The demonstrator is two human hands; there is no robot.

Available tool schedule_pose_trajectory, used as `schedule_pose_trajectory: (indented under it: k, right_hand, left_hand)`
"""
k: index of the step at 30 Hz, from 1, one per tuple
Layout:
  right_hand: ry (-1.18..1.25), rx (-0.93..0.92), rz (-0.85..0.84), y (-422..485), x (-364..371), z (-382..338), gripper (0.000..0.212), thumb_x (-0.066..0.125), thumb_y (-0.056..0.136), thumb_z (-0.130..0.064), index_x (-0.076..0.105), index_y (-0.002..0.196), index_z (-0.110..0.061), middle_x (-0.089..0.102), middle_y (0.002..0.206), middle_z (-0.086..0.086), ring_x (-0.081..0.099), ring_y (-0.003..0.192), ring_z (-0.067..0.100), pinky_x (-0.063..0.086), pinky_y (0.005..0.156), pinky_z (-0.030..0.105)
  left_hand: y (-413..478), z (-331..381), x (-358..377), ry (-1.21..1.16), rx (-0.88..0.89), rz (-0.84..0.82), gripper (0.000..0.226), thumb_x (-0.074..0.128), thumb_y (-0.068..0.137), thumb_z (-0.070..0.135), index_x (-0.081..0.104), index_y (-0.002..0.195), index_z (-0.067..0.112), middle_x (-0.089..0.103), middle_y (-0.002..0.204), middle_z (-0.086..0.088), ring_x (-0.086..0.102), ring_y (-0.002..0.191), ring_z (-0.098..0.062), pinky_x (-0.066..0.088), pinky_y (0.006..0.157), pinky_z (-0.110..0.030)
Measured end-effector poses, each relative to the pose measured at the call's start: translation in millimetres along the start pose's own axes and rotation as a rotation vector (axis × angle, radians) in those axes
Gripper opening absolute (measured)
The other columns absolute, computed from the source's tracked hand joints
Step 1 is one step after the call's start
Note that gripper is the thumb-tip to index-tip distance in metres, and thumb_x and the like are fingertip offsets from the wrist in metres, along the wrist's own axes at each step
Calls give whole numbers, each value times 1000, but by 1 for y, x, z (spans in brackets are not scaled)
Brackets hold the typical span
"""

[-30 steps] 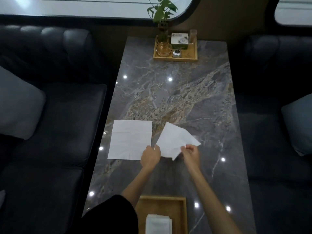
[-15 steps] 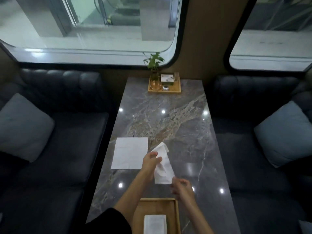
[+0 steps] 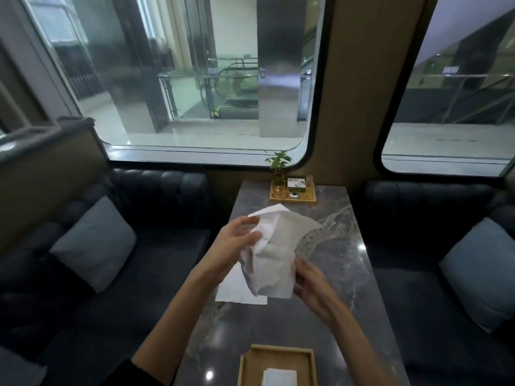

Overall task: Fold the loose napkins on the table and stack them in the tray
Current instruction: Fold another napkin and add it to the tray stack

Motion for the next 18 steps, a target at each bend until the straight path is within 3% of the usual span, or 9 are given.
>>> schedule_pose_trajectory:
  k: [2, 4, 7, 11, 14, 18]
  right_hand:
    - [8, -51, -3, -10, 13, -14, 17, 60, 95, -19, 69, 107, -13, 76, 97, 5, 73, 78, 15, 58, 64, 29]
    - [-18, -111, 6, -22, 17, -29, 11, 61, 94, -14, 69, 102, -13, 74, 89, 2, 71, 71, 11, 56, 59, 24]
    - [-71, -162, -19, -44, 14, -51, 19, 65, 91, -16, 69, 108, -9, 75, 97, 7, 71, 81, 16, 59, 67, 28]
    - [-182, -148, 49, -66, 12, -59, 30, 69, 90, -20, 65, 117, -8, 74, 111, 12, 71, 97, 26, 58, 85, 40]
    - [-183, -196, 102, -82, 3, -63, 25, 66, 92, -14, 65, 115, -4, 73, 109, 13, 70, 92, 24, 58, 80, 36]
    - [-148, -201, 102, -107, -11, -70, 16, 66, 91, -14, 67, 106, -8, 75, 93, 4, 71, 79, 15, 58, 69, 30]
  left_hand:
    - [-16, 4, -11, 7, 37, 71, 26, 67, 90, 15, 66, 115, 23, 71, 116, -13, 69, 104, -31, 57, 88, -44]
    - [-29, 2, -19, 20, 48, 149, 31, 68, 90, 15, 62, 119, 23, 69, 117, -11, 68, 105, -28, 57, 90, -44]
    - [-43, -5, -25, 62, 67, 214, 46, 71, 86, 17, 53, 127, 26, 64, 120, -6, 65, 109, -26, 56, 94, -47]
    - [-52, -7, -10, 115, 80, 99, 58, 72, 83, 14, 46, 131, 32, 67, 118, -12, 66, 106, -26, 57, 87, -39]
    - [-58, -9, 0, 66, 97, 93, 66, 73, 82, 18, 40, 135, 40, 65, 121, -11, 64, 111, -28, 53, 98, -47]
    - [-63, -6, 5, -5, 98, 133, 74, 70, 89, 16, 27, 143, 43, 68, 115, -11, 65, 111, -24, 51, 100, -42]
Point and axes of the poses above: each hand's wrist, its own y-axis towards the middle knuckle, its own x-axis out of the palm, z = x × y, the point moved 2 cm from there along y, towards the middle knuckle
